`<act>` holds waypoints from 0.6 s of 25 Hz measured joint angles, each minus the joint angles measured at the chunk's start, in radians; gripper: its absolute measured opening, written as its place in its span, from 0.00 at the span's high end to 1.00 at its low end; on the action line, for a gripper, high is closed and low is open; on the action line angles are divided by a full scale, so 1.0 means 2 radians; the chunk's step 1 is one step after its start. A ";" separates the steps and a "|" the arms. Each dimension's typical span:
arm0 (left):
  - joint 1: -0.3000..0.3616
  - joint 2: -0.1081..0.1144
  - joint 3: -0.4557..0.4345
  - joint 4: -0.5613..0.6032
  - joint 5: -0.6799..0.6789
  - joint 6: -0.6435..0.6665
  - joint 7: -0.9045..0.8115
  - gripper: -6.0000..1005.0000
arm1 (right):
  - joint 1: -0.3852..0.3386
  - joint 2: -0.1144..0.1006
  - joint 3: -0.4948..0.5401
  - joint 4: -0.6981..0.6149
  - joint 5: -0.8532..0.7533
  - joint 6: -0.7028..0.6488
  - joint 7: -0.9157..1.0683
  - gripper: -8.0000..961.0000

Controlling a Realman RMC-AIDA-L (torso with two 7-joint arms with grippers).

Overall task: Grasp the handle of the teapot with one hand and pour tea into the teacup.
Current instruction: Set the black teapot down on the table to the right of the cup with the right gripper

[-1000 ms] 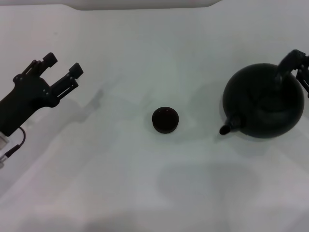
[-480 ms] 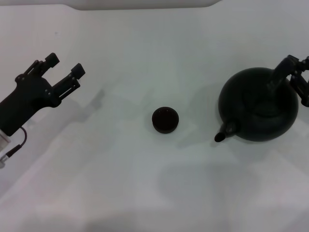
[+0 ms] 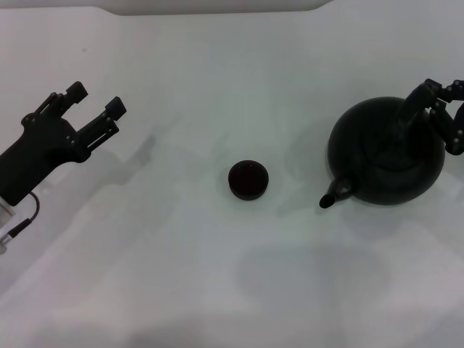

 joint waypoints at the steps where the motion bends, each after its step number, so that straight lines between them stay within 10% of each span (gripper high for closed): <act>1: 0.000 0.000 -0.001 0.000 0.000 0.000 0.000 0.16 | 0.001 0.000 0.000 0.000 0.000 0.002 -0.003 0.88; 15: -0.004 0.000 -0.001 -0.001 -0.002 0.000 0.000 0.16 | 0.004 0.005 -0.001 0.007 0.001 0.032 -0.045 0.88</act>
